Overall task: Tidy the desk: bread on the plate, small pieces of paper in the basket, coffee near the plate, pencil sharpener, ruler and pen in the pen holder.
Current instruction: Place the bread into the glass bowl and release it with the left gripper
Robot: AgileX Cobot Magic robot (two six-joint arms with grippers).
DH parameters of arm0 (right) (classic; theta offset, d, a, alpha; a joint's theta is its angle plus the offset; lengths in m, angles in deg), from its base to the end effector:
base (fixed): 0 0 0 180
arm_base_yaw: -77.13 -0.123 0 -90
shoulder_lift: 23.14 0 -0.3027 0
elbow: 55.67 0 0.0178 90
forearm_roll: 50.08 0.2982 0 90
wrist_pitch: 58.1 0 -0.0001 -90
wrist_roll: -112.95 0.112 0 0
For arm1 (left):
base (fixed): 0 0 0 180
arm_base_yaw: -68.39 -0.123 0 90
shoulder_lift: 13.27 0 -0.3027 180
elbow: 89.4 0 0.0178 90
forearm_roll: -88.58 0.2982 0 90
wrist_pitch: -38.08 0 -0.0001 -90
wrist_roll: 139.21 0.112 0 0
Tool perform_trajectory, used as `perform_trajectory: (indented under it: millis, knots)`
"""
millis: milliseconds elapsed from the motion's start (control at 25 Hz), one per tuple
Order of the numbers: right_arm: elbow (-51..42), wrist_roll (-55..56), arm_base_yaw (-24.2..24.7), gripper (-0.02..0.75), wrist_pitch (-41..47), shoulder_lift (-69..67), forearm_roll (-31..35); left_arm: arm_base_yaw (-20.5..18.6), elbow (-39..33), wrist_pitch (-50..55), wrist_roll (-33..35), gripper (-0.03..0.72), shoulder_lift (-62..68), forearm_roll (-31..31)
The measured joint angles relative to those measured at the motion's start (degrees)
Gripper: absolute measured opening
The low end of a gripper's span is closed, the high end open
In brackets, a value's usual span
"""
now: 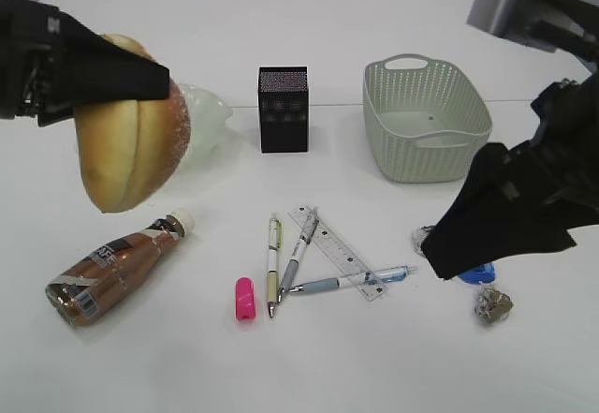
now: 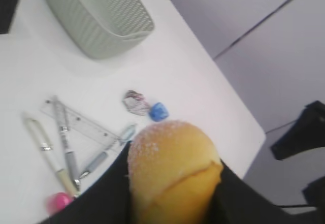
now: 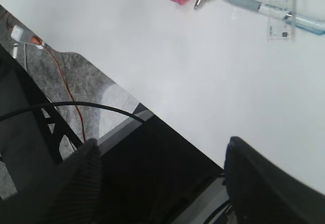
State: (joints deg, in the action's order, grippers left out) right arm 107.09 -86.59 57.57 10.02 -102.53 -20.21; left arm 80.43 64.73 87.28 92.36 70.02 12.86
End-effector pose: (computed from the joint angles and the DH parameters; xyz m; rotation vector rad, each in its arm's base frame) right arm 0.2404 0.1404 0.3094 -0.7582 2.6866 0.7266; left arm 0.2903 -0.1460 0.2988 0.3893 2.1578 -1.1837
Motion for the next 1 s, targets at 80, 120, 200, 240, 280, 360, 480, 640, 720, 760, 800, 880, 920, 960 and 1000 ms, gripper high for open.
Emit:
perform_trajectory:
  millis: [80,120,200,240,280,360,480,640,720,760,800,880,920,960,1000]
  knots:
    - [0.0,1.34,0.0,0.582,0.0,0.0,-1.04,-0.11,0.0,-4.67,-0.98,0.216,0.0,3.35]
    - [0.0,1.94,0.0,0.582,0.0,0.0,-1.69,-0.11,0.0,-6.65,-1.84,0.216,0.0,5.88]
    - [0.0,3.69,0.0,0.582,0.0,0.0,-3.6,-0.11,0.0,-11.15,-4.33,0.218,0.32,11.43]
    - [0.0,4.57,0.0,0.582,0.0,0.0,-4.41,-0.11,0.0,-12.77,-5.85,0.218,0.67,14.78]
    - [0.0,5.4,0.0,0.582,0.11,0.0,-5.45,-0.11,0.0,-14.52,-7.39,0.218,1.24,18.18]
    - [0.0,7.34,0.0,0.582,0.4,0.0,-7.53,-0.23,0.0,-17.48,-10.17,0.218,2.56,23.91]
    - [0.0,9.86,0.0,0.582,1.27,0.0,-10.5,-0.23,0.41,-19.98,-14.64,0.219,4.31,31.96]
    - [1.81,13.46,0.0,0.582,2.22,0.0,-14.82,-0.23,5.01,-19.3,-26.19,0.223,7.36,46.81]
    - [3.56,15.45,0.0,0.582,2.22,0.0,-17.24,-0.23,8.45,-16.64,-35.02,0.224,8.94,55.96]
    - [4.29,16.24,0.0,0.582,2.22,0.0,-18.23,-0.23,10.59,-14.47,-38.54,0.225,9.84,59.58]
    - [5.09,17.05,0.0,0.582,2.22,0.0,-19.16,-0.23,12.77,-12.63,-42.2,0.225,10.82,63.32]
    - [6.05,18.12,0.0,0.582,2.22,0.0,-20.34,-0.23,16.73,-8.37,-48.36,0.225,12.66,68.86]
    - [6.45,18.49,0.0,0.582,2.22,0.0,-20.85,-0.23,18.87,-6.83,-50.35,0.225,13.68,71.07]
    - [6.57,18.61,0.0,0.582,2.3,0.0,-21.34,-0.23,20.67,-5.28,-52.18,0.226,14.72,72.64]
    - [6.67,18.84,0.0,0.582,2.3,0.0,-21.75,-0.23,22.92,-4.21,-53.53,0.227,15.62,73.79]
